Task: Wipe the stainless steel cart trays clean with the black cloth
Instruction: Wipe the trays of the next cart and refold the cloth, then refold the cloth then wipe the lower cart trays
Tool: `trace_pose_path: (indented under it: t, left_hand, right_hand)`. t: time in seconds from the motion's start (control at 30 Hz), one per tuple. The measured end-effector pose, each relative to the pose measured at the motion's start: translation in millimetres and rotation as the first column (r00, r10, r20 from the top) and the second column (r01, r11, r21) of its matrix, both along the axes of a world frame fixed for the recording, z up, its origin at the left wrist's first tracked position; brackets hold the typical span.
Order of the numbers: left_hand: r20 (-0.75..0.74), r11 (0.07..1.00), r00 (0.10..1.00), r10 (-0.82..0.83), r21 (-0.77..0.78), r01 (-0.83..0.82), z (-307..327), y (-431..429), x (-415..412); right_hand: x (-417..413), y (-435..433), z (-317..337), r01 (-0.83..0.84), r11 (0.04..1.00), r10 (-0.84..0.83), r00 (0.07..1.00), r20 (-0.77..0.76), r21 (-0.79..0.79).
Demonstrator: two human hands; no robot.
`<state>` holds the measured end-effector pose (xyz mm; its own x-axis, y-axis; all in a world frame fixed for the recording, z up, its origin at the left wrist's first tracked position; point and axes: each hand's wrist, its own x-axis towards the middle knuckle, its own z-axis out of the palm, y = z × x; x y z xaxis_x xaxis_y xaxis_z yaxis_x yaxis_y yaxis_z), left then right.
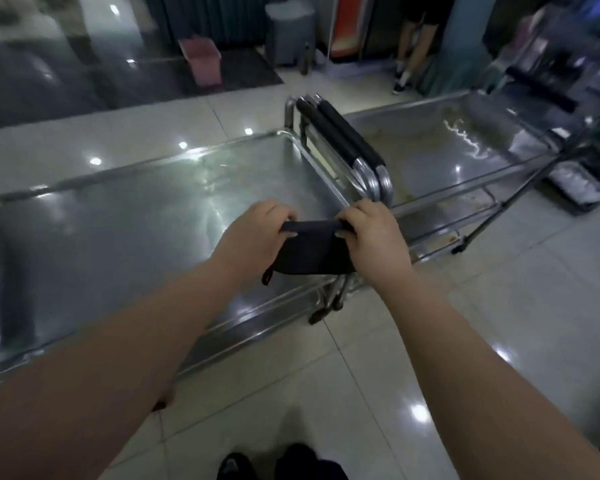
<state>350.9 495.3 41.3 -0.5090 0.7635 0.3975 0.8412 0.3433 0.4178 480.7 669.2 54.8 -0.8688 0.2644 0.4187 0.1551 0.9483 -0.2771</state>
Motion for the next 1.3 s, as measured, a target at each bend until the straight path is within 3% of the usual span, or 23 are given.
trace_pose_path:
  t: [0.27, 0.37, 0.5, 0.67, 0.77, 0.9, 1.07, 1.3]
  left_hand:
    - [-0.245, 0.942, 0.915, 0.320, -0.019, -0.334, 71, -120, 0]
    - [-0.371, 0.888, 0.851, 0.372, -0.125, -0.442, 74, -182, 18]
    - [-0.449, 0.745, 0.780, 0.437, -0.306, -0.593, 75, -265, 46]
    - [-0.555, 0.617, 0.644, 0.526, -0.273, -0.738, 69, -386, 68]
    - [-0.523, 0.584, 0.597, 0.608, -0.214, -0.783, 67, -470, 77]
    - [-0.587, 0.496, 0.542, 0.602, -0.258, -0.829, 57, -585, 78]
    - [-0.577, 0.421, 0.541, 0.612, -0.341, -0.840, 49, -707, 55]
    - [-0.487, 0.482, 0.571, 0.661, -0.308, -0.820, 27, -822, -34]
  right_hand:
    - [-64, -88, 62, -0.308, 0.951, 0.310, 0.947, -0.082, 0.031]
    - [-78, -139, 72, -0.438, 0.895, 0.444, 0.893, -0.071, 0.085]
    - [-92, -222, 71, -0.590, 0.792, 0.596, 0.803, 0.008, 0.158]
    - [-109, -343, 63, -0.742, 0.643, 0.746, 0.663, 0.064, 0.188]
    - [-126, -426, 61, -0.820, 0.535, 0.828, 0.557, 0.065, 0.205]
    - [-153, -544, 56, -0.893, 0.378, 0.899, 0.417, 0.135, 0.245]
    - [-182, -671, 40, -0.882, 0.364, 0.889, 0.425, 0.171, 0.300]
    - [-244, -776, 27, -0.861, 0.418, 0.847, 0.485, 0.219, 0.291]
